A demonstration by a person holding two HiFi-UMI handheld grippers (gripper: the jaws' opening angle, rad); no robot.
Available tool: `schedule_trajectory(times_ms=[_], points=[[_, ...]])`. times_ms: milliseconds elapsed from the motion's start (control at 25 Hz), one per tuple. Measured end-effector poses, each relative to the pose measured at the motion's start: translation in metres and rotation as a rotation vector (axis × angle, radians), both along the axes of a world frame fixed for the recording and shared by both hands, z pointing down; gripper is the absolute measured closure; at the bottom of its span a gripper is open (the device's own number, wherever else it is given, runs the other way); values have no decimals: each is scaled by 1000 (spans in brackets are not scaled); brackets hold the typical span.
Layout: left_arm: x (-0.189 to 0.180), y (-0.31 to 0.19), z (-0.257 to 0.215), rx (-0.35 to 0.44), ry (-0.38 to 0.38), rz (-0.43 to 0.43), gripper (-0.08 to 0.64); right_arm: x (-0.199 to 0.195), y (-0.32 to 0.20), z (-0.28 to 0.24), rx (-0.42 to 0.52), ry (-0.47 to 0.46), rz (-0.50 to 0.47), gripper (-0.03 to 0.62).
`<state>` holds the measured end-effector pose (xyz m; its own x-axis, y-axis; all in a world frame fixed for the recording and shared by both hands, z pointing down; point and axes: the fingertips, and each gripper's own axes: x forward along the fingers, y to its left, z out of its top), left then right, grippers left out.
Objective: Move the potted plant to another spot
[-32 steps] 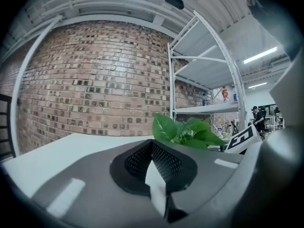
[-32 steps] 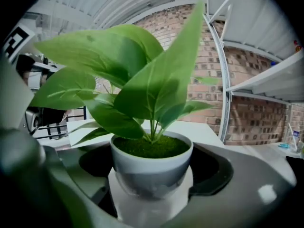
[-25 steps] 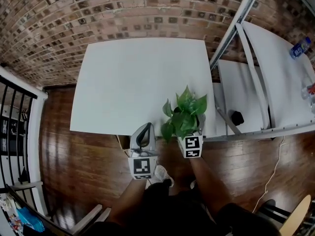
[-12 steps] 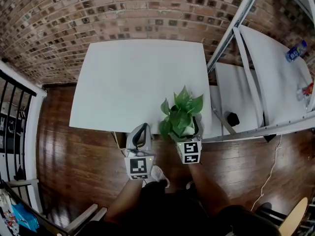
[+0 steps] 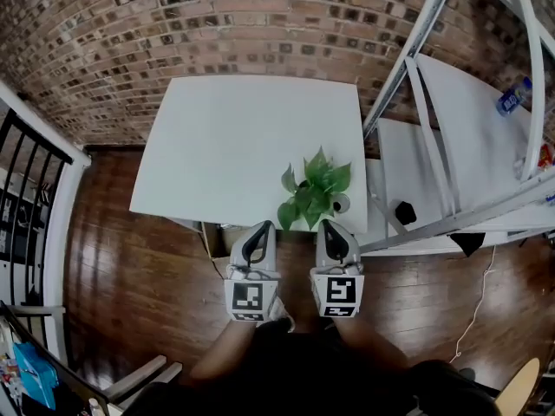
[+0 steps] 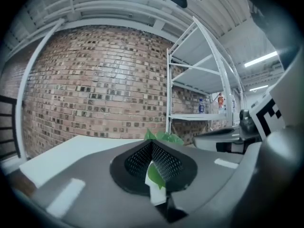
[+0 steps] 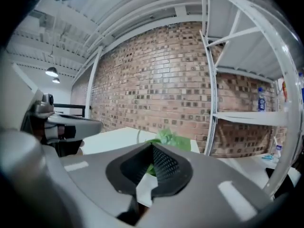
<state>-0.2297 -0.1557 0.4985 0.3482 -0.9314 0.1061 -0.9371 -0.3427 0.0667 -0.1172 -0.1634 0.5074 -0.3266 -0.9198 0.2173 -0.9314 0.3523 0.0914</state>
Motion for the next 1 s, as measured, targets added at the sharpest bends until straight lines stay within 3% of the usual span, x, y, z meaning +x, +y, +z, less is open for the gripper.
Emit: schedule_trajectory(times_ms=[200,680,1000], points=[[10,4,3,-84,-41,-28,546,-7,3,-11,-11,-37,-47,591],[36,8,-31,-35,-33,-16,546,-2,11,-35,18,-32,-83,591],[34,15,-34,-44,-27,-17,546,-10,19,-44,44,-35,-103,591]])
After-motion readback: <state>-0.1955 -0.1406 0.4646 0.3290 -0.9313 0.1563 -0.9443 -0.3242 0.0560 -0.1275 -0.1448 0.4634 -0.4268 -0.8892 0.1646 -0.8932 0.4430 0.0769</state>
